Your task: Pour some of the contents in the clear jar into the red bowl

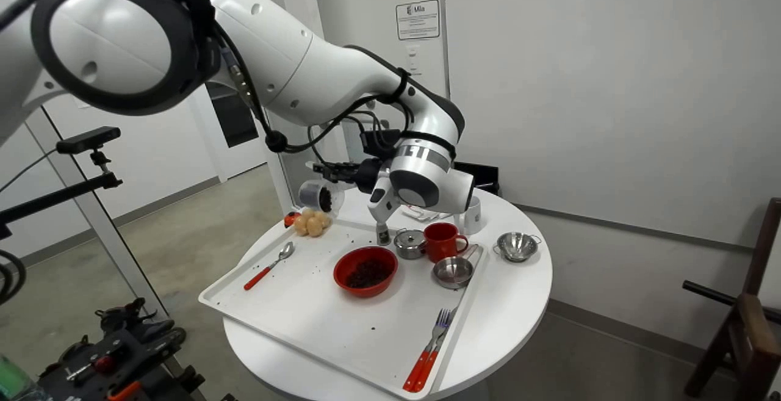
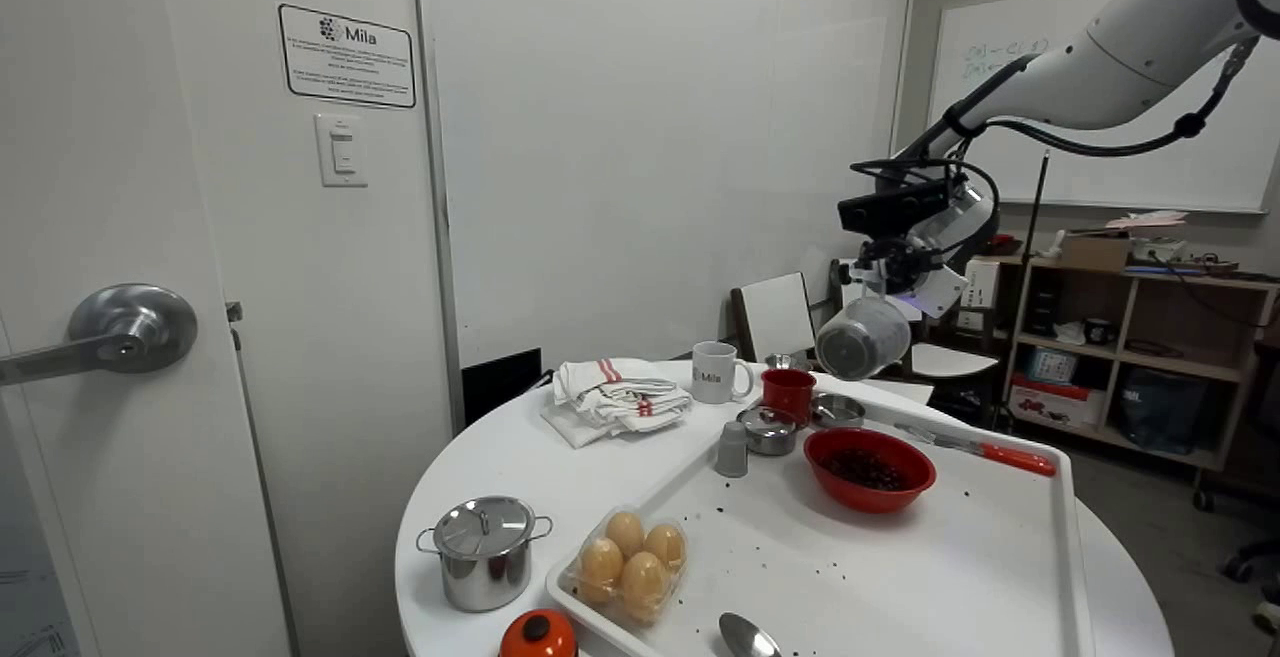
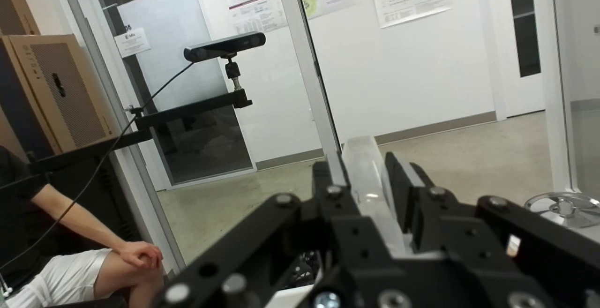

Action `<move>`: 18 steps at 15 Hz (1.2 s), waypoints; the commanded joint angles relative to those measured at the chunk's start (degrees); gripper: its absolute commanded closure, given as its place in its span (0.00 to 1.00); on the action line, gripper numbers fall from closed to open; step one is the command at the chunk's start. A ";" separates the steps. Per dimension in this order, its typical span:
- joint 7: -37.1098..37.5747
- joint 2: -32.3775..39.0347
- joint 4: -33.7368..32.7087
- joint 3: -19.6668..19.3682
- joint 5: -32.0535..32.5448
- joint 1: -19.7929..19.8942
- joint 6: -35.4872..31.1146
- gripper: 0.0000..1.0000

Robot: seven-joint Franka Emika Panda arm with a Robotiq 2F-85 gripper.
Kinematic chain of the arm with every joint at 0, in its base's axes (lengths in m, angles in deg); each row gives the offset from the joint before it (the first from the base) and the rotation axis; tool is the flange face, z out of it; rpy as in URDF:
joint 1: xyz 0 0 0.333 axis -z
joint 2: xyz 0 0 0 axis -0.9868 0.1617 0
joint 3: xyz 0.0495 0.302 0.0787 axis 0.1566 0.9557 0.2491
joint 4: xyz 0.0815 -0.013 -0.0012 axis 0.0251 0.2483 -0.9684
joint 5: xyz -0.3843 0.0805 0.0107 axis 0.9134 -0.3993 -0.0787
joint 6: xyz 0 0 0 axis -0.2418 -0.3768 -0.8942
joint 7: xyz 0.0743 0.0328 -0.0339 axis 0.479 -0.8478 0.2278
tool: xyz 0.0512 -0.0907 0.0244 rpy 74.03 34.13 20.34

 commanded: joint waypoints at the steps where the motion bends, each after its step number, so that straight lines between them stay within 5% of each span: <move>1: 0.36 2.91 -3.63 -0.24 -2.63 0.52 3.94 0.93; 18: 1.03 5.65 -5.92 0.16 -8.58 1.05 9.11 0.93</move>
